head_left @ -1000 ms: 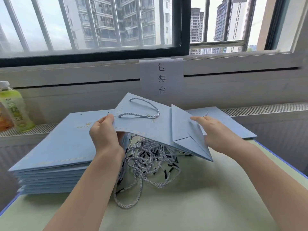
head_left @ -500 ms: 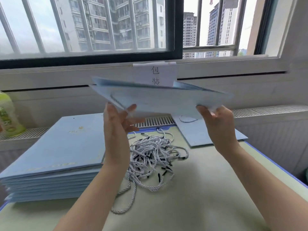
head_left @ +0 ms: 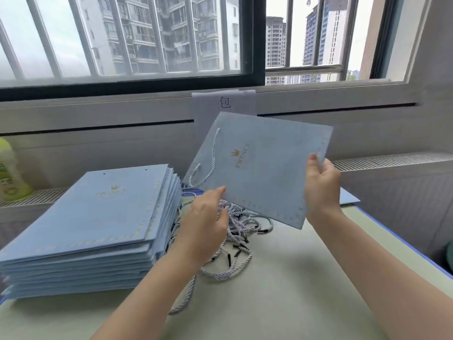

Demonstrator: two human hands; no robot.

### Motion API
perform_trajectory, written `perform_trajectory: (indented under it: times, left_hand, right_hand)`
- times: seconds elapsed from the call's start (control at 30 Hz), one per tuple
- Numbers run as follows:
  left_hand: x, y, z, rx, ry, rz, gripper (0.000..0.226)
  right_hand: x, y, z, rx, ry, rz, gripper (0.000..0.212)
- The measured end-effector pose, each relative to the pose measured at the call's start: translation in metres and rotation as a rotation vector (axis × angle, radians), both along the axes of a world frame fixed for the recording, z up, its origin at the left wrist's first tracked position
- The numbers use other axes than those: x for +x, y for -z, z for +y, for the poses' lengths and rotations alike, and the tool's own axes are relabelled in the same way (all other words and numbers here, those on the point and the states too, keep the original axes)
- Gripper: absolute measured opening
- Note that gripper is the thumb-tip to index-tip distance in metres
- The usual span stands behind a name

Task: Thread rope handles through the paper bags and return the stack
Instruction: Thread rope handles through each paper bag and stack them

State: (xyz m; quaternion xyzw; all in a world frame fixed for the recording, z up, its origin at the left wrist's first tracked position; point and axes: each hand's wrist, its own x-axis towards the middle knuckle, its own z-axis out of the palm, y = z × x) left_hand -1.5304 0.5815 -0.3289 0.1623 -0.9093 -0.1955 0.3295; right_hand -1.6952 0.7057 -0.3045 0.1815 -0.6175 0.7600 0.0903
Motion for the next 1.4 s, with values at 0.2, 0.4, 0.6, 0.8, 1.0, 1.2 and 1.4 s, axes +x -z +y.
perform_trajectory:
  times: [0.2, 0.4, 0.6, 0.8, 1.0, 1.2, 1.4]
  left_hand:
    - [-0.001, 0.005, -0.002, -0.136, -0.079, -0.137, 0.05]
    - [0.001, 0.009, -0.003, -0.119, -0.101, -0.223, 0.051]
    - [0.001, 0.014, -0.007, -0.065, -0.138, -0.378, 0.054]
    - [0.0, 0.016, -0.008, -0.096, -0.153, -0.446, 0.053]
    - [0.001, 0.015, -0.006, -0.127, -0.154, -0.488, 0.046]
    - [0.0, 0.016, -0.007, -0.105, -0.142, -0.468, 0.046]
    - [0.004, 0.007, -0.006, -0.272, -0.316, -0.557, 0.03]
  right_hand:
    - [-0.024, 0.004, 0.008, -0.122, 0.122, -0.423, 0.029]
    - [-0.013, -0.003, 0.005, -0.229, -0.216, -0.606, 0.018]
    - [-0.017, -0.001, 0.006, -0.218, -0.143, -0.589, 0.029]
    - [-0.023, 0.009, 0.01, -0.067, -0.015, -0.453, 0.02]
    - [-0.028, 0.02, 0.006, -0.072, -0.044, -0.619, 0.017]
    - [-0.017, 0.019, 0.001, 0.091, -0.057, -0.532, 0.019]
    - [0.023, 0.015, -0.017, 0.535, -0.296, 0.098, 0.013]
